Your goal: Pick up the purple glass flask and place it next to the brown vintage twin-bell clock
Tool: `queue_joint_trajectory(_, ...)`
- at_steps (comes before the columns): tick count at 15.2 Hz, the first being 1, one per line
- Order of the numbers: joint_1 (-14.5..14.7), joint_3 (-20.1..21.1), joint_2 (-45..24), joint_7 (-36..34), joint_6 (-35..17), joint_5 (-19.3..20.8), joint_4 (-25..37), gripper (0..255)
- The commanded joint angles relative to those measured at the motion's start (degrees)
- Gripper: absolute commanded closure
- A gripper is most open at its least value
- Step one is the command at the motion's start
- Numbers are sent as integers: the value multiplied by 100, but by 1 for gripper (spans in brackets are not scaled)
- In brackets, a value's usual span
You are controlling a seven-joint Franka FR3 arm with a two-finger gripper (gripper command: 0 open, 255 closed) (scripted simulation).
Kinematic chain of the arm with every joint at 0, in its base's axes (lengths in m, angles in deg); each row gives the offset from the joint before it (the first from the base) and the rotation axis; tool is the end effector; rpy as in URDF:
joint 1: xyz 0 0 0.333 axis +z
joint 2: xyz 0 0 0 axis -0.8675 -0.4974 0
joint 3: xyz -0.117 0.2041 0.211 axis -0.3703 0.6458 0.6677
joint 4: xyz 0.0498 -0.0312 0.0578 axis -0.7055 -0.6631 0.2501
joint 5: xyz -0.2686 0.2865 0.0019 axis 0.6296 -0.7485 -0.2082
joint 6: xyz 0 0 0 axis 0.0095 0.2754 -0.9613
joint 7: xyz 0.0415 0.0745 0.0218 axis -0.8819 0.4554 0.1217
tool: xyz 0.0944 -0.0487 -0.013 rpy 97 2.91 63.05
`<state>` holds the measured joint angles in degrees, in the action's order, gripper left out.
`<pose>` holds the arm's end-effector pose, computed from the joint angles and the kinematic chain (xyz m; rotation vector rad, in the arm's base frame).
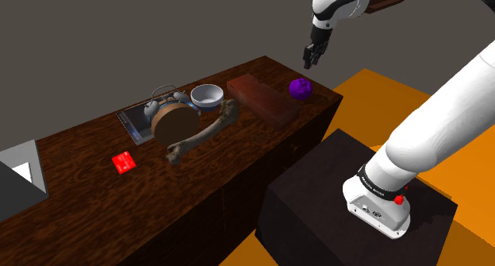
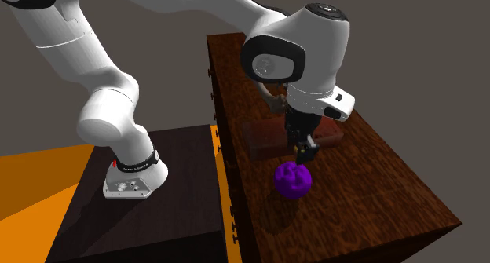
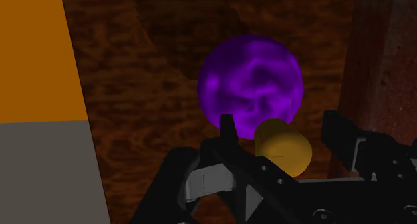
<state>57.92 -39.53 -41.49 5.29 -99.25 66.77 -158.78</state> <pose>0.4689 -0.1953 0.4207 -3.1404 -0.0486 -0.0231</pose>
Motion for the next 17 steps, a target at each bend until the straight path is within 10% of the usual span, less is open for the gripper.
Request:
queue_joint_trajectory(1, 0, 0, 0, 0, 0, 0, 0, 255)
queue_joint_trajectory(17, 4, 37, 222, -57, 621, 65, 409, 255)
